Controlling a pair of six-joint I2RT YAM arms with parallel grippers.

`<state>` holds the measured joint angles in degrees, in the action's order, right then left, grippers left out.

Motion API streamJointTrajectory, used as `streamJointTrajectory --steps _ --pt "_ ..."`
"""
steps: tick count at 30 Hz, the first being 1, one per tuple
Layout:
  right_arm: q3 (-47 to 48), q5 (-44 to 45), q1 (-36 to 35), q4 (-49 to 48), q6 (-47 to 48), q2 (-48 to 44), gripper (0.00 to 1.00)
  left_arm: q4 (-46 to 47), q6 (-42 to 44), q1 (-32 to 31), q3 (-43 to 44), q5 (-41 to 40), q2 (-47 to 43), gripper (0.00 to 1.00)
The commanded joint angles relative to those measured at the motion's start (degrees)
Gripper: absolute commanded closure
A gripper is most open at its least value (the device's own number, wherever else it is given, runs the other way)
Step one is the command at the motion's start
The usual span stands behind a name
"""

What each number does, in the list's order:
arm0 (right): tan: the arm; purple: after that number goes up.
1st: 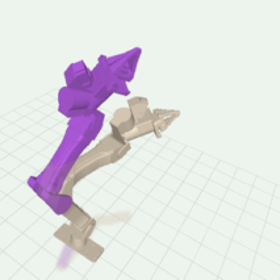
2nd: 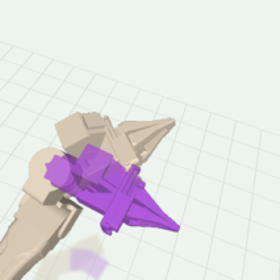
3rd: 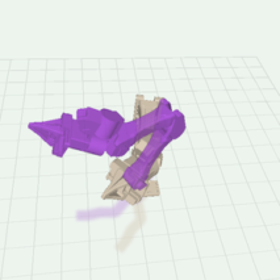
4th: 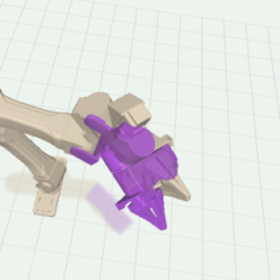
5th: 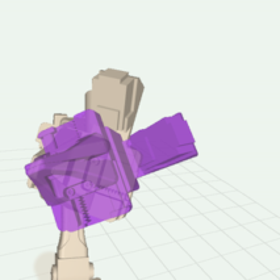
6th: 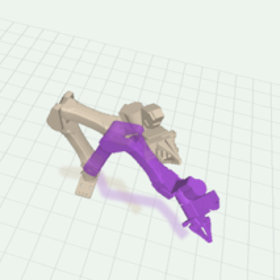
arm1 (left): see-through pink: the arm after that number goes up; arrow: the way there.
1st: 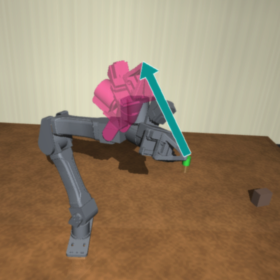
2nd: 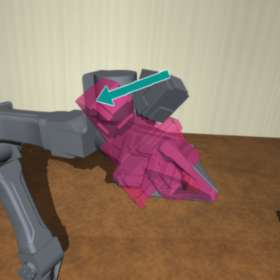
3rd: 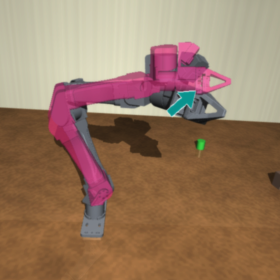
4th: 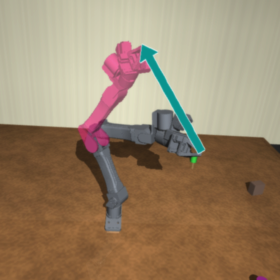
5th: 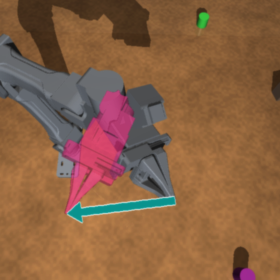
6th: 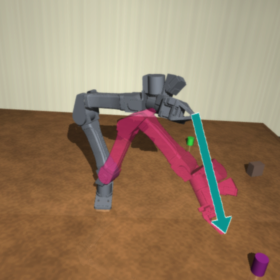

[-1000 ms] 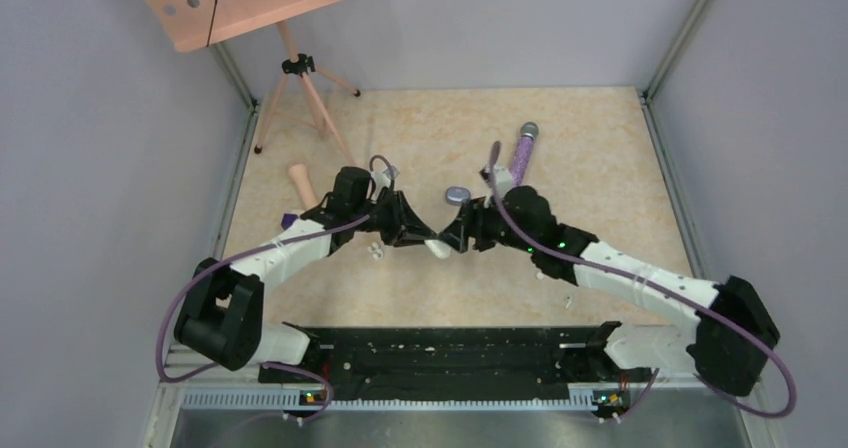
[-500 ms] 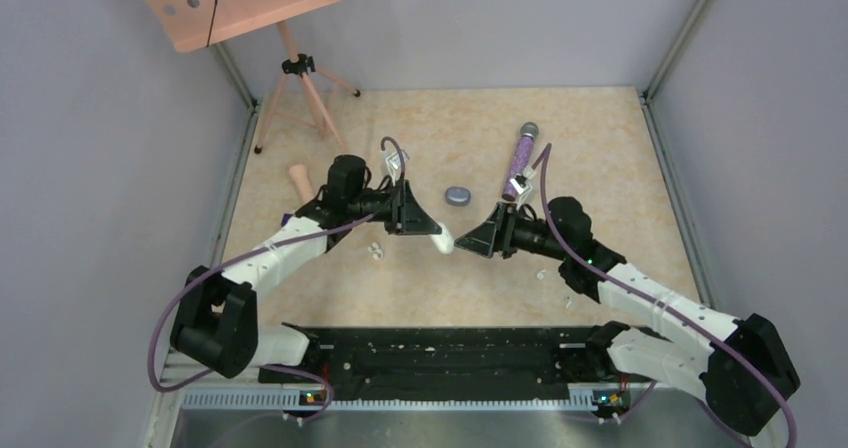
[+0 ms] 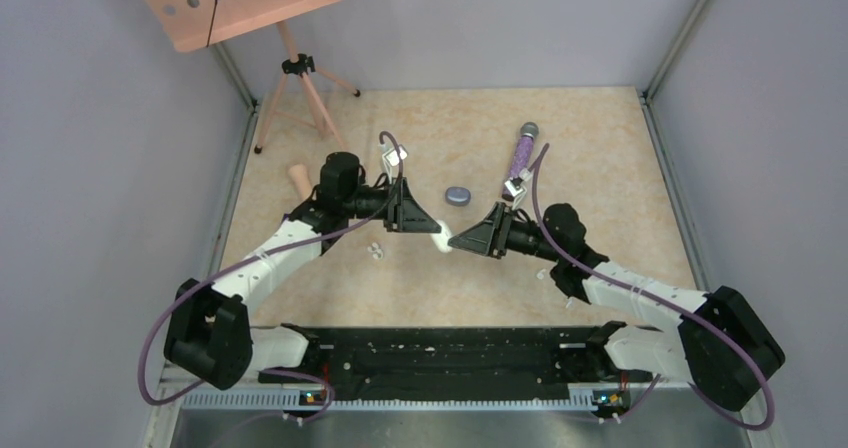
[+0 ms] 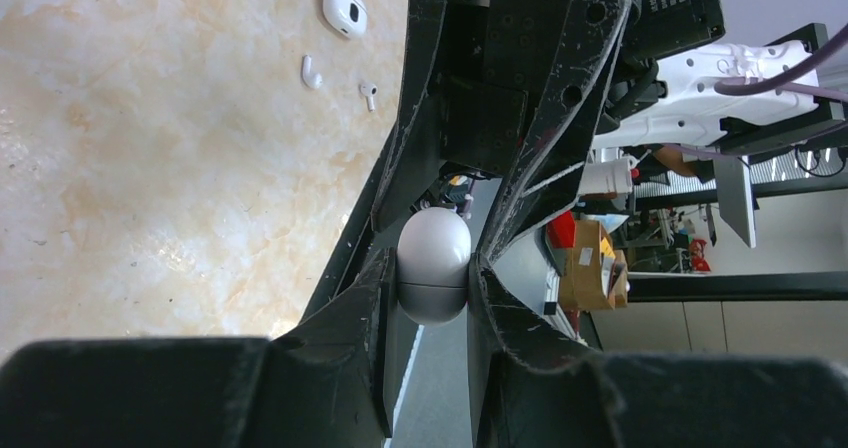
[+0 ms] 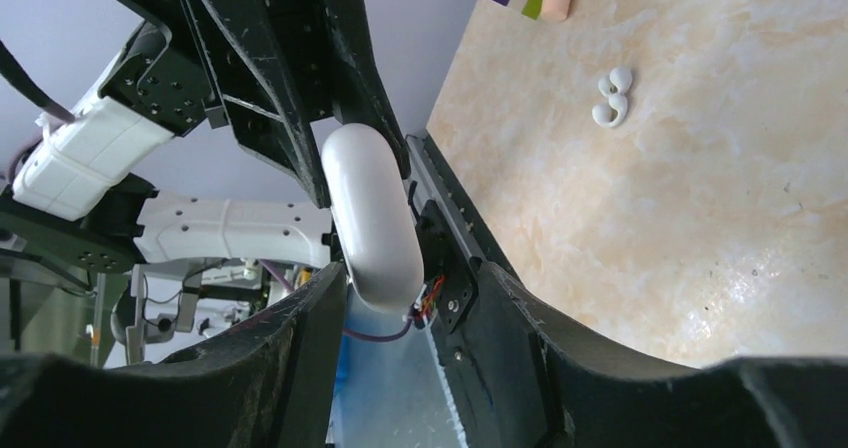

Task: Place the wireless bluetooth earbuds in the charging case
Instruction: Pick up the charging case at the center of the board, then open the charging case.

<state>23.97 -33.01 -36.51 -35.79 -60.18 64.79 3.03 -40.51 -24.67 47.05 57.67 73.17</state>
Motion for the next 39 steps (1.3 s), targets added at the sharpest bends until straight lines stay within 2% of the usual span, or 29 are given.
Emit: streamJointTrajectory --steps 1,8,14,17,22,24,27,28,29,30,33,39 --pt "0.5 1.0 -0.1 -6.7 -1.8 -0.2 0.49 3.1 0.8 0.2 2.5 2.4 -2.6 1.00" --pt "0.2 -1.0 -0.1 -15.7 -6.5 3.6 0.50 5.2 -0.7 0.2 2.3 3.9 -2.3 1.00" --pt "-0.9 -3.7 -0.1 -25.1 -10.6 7.2 0.56 5.4 -1.3 0.2 2.4 4.5 -2.3 1.00" --pt "-0.5 -5.0 -0.5 -26.2 -10.8 8.3 0.58 5.2 -1.3 0.2 2.5 4.7 -2.2 1.00" --pt "0.1 -5.1 -1.1 -25.9 -10.8 8.6 0.81 5.2 -1.6 0.2 2.9 4.6 -2.2 1.00" --pt "0.4 -4.9 -1.2 -25.2 -10.7 8.5 1.00 5.3 -1.7 0.3 3.1 4.4 -2.4 1.00" --pt "-0.1 -3.2 -1.2 -24.2 -10.9 7.9 1.00 4.4 -1.7 0.3 3.5 3.0 -2.8 1.00" --pt "-0.3 -2.4 -1.2 -23.5 -10.7 7.4 1.00 2.7 -1.2 0.2 4.1 1.4 -2.8 0.95" --pt "-0.5 -0.9 -1.1 -22.2 -10.4 6.8 1.00 0.4 -0.5 0.4 4.9 0.2 -2.6 0.84" --pt "-0.8 0.6 -1.1 -20.4 -10.1 6.1 1.00 -1.3 -0.1 0.4 5.4 -0.8 -2.5 0.62" --pt "-1.8 4.5 -0.7 -17.3 -9.7 3.9 1.00 0.1 -1.6 0.3 4.0 -2.2 -3.1 0.31" --pt "-3.3 6.3 -0.1 -18.0 -11.3 2.1 1.00 12.4 -10.5 0.3 -2.4 -2.9 -4.4 0.28"
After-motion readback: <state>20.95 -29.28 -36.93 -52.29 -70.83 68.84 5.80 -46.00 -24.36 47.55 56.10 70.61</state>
